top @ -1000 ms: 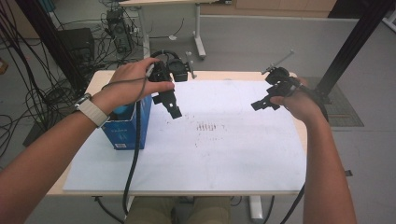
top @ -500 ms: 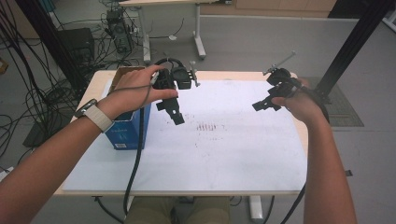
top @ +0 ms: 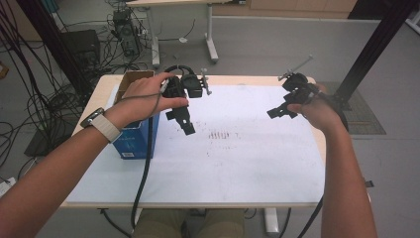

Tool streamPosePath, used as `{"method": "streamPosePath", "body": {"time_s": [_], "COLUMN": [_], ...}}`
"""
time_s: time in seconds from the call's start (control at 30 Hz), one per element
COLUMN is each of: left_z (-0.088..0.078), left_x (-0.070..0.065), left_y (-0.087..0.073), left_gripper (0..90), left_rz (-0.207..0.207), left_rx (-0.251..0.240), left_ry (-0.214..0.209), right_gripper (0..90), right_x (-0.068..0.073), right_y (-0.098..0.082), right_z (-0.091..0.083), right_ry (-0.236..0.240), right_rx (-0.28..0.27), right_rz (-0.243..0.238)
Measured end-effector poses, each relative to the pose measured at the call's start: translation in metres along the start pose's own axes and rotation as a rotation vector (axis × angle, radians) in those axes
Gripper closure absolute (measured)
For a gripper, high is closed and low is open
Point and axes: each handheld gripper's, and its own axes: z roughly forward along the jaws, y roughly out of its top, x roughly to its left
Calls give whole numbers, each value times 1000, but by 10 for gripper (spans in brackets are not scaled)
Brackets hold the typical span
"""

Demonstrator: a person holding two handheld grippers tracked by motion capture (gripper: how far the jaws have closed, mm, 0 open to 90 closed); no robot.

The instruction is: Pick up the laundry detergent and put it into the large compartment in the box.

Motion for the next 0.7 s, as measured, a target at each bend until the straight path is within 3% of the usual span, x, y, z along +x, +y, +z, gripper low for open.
{"method": "streamPosePath", "body": {"time_s": [0.7], "left_z": [1], "left_x": [3], "left_y": [-4], "left_gripper": [54], "left_rz": [-15], "left_rx": [-11], "left_ry": [-5], "right_gripper": [94], "right_x": [-1], "right_y": [-3], "right_z": [3], "right_ry": [3], "right_rx": [-1], "right_rz": [4]}}
